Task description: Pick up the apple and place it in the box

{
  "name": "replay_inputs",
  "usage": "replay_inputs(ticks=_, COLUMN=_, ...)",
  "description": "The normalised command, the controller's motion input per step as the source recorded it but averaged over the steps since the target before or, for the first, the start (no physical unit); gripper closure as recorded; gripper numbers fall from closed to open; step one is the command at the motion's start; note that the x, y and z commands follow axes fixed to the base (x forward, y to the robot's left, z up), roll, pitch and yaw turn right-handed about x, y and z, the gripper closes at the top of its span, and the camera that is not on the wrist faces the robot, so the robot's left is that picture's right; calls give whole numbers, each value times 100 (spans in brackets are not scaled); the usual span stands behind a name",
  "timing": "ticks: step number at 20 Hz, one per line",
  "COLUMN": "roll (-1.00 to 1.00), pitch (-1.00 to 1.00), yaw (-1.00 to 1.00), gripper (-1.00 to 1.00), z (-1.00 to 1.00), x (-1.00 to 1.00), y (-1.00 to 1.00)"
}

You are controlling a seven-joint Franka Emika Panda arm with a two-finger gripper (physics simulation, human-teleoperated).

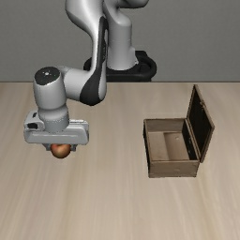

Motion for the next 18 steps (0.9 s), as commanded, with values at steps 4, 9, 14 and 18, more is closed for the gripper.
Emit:
replay_inputs(ticks=4, roll=0, pitch=0, yaw=0, gripper=100, z=0, x=0, y=0)
replay_inputs(ticks=9, roll=0, pitch=0, yaw=0, gripper=100, z=80, x=0, y=0)
replay_inputs(ticks=14, roll=0, pitch=0, yaw=0, gripper=100, z=100, x=0, y=0)
replay_inputs(ticks=18, roll=0, pitch=0, yaw=0, gripper=100, z=100, x=0, y=0)
